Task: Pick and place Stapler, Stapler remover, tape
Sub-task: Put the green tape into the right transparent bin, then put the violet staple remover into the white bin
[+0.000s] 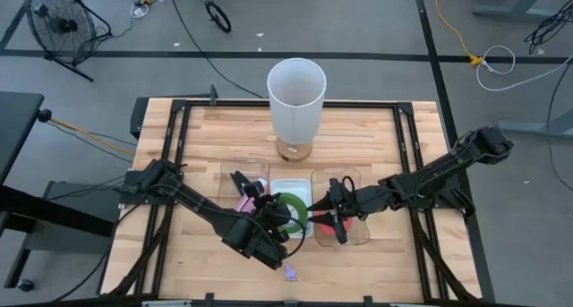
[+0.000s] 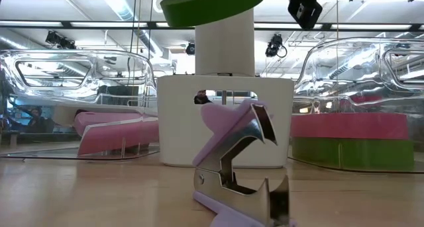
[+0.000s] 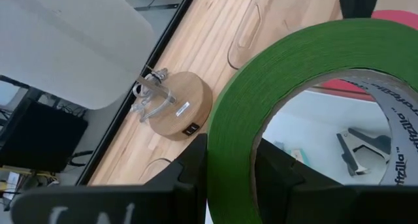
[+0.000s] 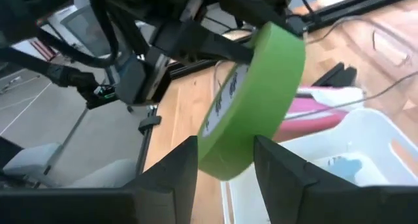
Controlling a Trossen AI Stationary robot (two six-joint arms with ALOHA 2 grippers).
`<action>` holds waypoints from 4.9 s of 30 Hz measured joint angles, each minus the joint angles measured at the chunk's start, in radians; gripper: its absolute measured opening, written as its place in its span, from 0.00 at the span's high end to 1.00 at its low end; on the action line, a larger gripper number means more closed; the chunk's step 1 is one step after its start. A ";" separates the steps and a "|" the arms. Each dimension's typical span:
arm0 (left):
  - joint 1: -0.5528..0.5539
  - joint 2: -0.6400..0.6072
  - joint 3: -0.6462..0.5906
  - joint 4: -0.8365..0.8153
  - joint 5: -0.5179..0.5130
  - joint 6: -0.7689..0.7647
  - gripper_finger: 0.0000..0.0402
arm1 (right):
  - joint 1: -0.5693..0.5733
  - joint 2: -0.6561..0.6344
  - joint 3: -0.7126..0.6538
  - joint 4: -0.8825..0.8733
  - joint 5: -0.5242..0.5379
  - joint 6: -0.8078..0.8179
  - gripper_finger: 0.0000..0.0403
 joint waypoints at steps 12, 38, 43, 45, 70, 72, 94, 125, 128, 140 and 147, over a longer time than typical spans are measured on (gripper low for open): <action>0.000 0.000 0.000 -0.003 -0.014 0.000 0.78 | 0.000 0.002 0.000 -0.064 0.035 0.079 0.63; 0.007 0.000 -0.002 -0.033 -0.041 0.008 0.78 | -0.069 0.126 0.000 0.138 -0.063 0.060 0.68; 0.008 0.000 -0.002 -0.034 -0.040 0.007 0.78 | -0.070 0.126 0.000 0.124 -0.069 0.054 0.78; 0.008 0.000 -0.002 -0.036 -0.040 0.007 0.78 | -0.070 0.125 0.000 0.118 -0.068 0.045 0.78; -0.054 -0.001 0.001 -0.285 0.043 -0.094 0.52 | -0.051 -0.130 0.000 -0.454 -0.153 0.238 0.78; -0.059 -0.001 0.001 -0.285 0.045 -0.101 0.53 | -0.052 -0.182 0.000 -0.504 -0.158 0.268 0.78; -0.060 -0.001 0.000 -0.288 0.058 -0.096 0.54 | 0.028 -0.301 -0.101 -0.663 -0.258 0.561 0.79; -0.057 -0.001 0.000 -0.260 0.064 -0.105 0.54 | 0.015 -0.462 -0.253 -0.652 -0.026 0.568 0.49; -0.064 -0.001 0.000 -0.216 0.093 -0.103 0.54 | 0.015 -0.508 -0.253 -0.555 -0.017 0.521 0.54; -0.172 0.003 -0.113 0.340 0.284 0.387 0.54 | 0.051 -0.471 -0.252 -0.107 -0.052 0.259 0.63; -0.210 0.005 -0.309 0.635 0.306 0.744 0.54 | 0.089 -0.343 -0.252 0.107 -0.052 0.149 0.63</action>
